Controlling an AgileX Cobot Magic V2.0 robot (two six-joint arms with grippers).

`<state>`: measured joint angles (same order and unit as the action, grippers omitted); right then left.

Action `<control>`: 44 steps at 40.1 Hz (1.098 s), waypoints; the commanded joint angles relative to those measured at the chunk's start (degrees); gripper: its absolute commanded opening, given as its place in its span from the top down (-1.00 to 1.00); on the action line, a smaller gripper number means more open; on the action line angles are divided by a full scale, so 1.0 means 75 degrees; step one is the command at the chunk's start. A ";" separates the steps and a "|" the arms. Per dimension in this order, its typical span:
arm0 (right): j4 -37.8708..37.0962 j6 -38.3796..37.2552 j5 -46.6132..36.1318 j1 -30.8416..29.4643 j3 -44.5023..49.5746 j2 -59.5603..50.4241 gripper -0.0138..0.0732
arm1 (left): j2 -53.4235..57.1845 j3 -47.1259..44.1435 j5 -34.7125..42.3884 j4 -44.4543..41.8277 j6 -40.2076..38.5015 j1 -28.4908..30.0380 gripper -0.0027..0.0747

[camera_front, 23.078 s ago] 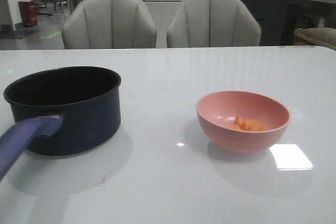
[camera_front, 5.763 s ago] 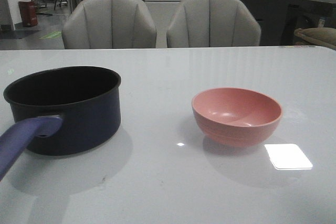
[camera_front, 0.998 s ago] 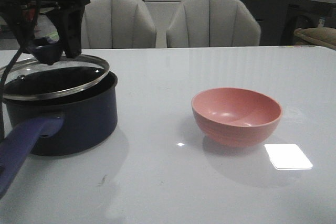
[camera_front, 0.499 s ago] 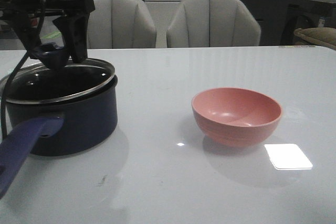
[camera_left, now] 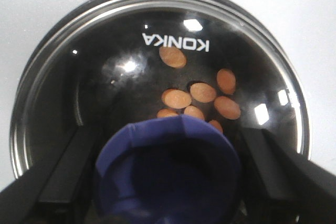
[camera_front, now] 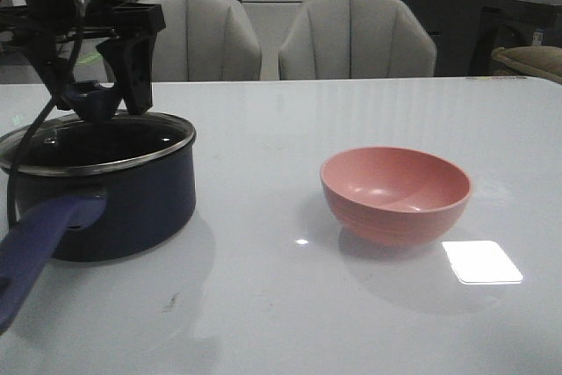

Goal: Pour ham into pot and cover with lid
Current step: 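Lower the glass lid onto the saucepan rim, adjusting its seat, then open the left gripper and raise it off the lid knob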

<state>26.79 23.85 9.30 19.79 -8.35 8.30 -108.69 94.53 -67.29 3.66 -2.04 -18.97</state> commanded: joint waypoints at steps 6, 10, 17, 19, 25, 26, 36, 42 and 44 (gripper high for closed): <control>0.0027 0.0035 -0.0559 -0.0008 -0.0202 0.0065 0.34 | 0.0301 0.0189 0.0174 0.0105 0.0005 -0.0061 -0.42; 0.0027 0.0035 -0.0559 -0.0008 -0.0202 0.0065 0.34 | 0.0301 0.0204 0.0126 0.0105 0.0005 -0.0061 -0.60; 0.0027 0.0035 -0.0559 -0.0008 -0.0202 0.0065 0.34 | 0.0301 0.0234 -0.0007 0.0090 0.0005 -0.0061 -0.72; 0.0027 0.0035 -0.0559 -0.0008 -0.0202 0.0065 0.34 | 0.0301 0.0288 -0.0055 0.0090 0.0005 -0.0061 -0.72; 0.0027 0.0035 -0.0559 -0.0008 -0.0202 0.0065 0.34 | 0.0426 0.0668 -0.0054 0.0135 0.0005 -0.0061 -0.72; 0.0027 0.0035 -0.0559 -0.0008 -0.0202 0.0065 0.34 | 0.0479 0.0739 -0.0054 0.0135 0.0005 -0.0061 -0.72; 0.0027 0.0035 -0.0559 -0.0008 -0.0202 0.0065 0.34 | 0.1634 0.0410 -0.0019 0.0156 0.0469 -0.0118 -0.72; 0.0027 0.0035 -0.0559 -0.0008 -0.0202 0.0065 0.34 | 0.2831 -0.0655 0.0613 0.0143 0.0484 -0.0352 -0.72; 0.0027 0.0035 -0.0559 -0.0008 -0.0202 0.0065 0.34 | 0.3289 -0.1119 0.0904 0.0143 0.0484 -0.0430 -0.72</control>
<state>26.79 23.85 9.30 19.79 -8.35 8.30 -91.35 89.04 -65.36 3.93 1.31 -20.90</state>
